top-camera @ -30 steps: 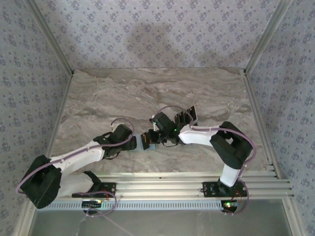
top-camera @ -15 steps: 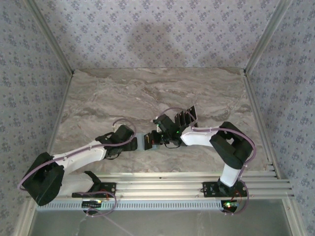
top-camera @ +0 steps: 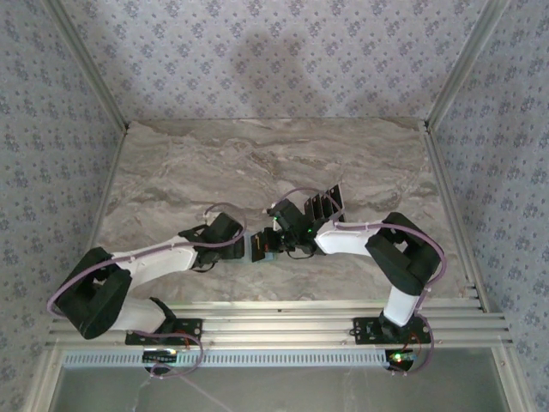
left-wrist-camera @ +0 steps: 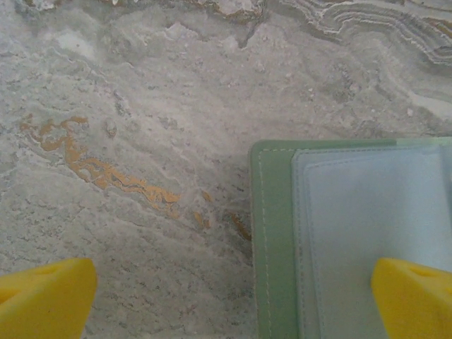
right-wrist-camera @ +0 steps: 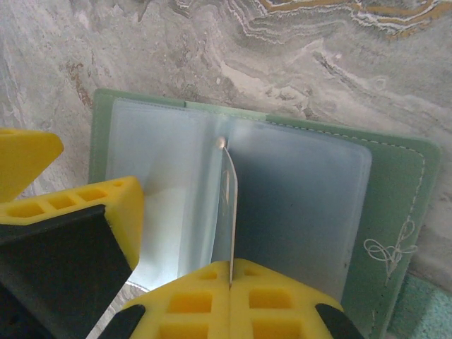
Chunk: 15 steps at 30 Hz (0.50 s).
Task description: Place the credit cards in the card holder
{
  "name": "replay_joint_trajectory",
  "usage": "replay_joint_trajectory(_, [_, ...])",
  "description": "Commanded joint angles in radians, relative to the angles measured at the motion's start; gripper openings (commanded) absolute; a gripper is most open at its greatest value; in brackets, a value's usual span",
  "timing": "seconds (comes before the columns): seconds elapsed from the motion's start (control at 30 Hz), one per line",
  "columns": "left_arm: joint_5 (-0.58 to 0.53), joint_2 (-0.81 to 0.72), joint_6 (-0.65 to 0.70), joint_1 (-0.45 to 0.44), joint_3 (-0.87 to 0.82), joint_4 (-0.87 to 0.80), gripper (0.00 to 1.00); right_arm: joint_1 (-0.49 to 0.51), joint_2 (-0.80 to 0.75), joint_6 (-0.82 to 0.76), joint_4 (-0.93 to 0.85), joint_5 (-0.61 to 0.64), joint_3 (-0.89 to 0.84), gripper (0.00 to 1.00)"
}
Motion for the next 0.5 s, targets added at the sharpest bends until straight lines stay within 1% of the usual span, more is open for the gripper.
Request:
replay_joint_trajectory(0.0, [-0.024, -0.006, -0.002, -0.006, 0.006, -0.033, 1.0, -0.007, 0.011, 0.01, -0.051, 0.037, -0.003, 0.0])
replay_joint_trajectory(0.17, [-0.051, -0.029, -0.028, -0.001, -0.019, -0.101, 1.0, -0.01, 0.017, 0.015, -0.064, 0.043, 0.003, 0.0])
replay_joint_trajectory(0.47, [-0.075, -0.028, -0.067, 0.027, -0.015, -0.142, 1.0, -0.014, 0.024, 0.028, -0.074, 0.043, 0.011, 0.0])
